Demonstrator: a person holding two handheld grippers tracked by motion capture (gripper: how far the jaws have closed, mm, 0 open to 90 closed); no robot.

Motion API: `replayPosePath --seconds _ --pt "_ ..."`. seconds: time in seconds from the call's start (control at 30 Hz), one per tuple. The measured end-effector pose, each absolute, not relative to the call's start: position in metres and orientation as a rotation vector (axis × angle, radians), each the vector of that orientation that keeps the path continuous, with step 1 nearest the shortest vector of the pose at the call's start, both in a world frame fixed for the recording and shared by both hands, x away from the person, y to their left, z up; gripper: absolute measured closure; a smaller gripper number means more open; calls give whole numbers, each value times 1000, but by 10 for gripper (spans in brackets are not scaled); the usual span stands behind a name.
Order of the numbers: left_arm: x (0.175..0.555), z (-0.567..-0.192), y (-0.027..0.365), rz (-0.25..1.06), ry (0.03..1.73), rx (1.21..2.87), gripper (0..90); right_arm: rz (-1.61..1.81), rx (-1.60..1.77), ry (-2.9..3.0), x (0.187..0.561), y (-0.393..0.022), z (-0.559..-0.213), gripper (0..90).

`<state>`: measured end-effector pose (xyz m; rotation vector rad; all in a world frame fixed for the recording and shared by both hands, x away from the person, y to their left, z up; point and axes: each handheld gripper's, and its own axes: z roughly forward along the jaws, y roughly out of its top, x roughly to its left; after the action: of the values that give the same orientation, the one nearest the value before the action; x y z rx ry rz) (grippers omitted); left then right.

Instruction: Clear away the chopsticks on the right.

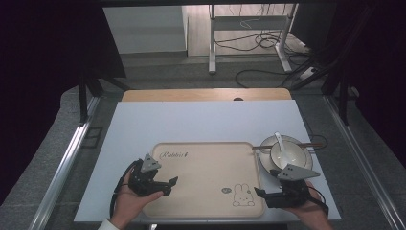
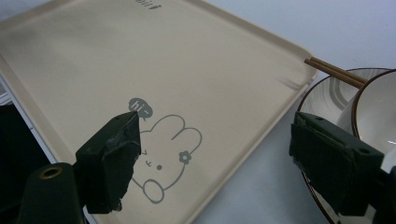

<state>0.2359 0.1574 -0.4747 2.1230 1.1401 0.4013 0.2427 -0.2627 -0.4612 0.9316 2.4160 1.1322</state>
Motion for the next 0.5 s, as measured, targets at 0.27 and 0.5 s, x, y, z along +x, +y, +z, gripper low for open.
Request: replayPosePath --seconds 0.27,0.5 --pt "236 -478 159 432 1153 2146 115 1143 942 2430 246 -262 -460 180" --pt "236 -479 163 439 1147 2143 117 1132 949 2443 249 -262 -460 201"
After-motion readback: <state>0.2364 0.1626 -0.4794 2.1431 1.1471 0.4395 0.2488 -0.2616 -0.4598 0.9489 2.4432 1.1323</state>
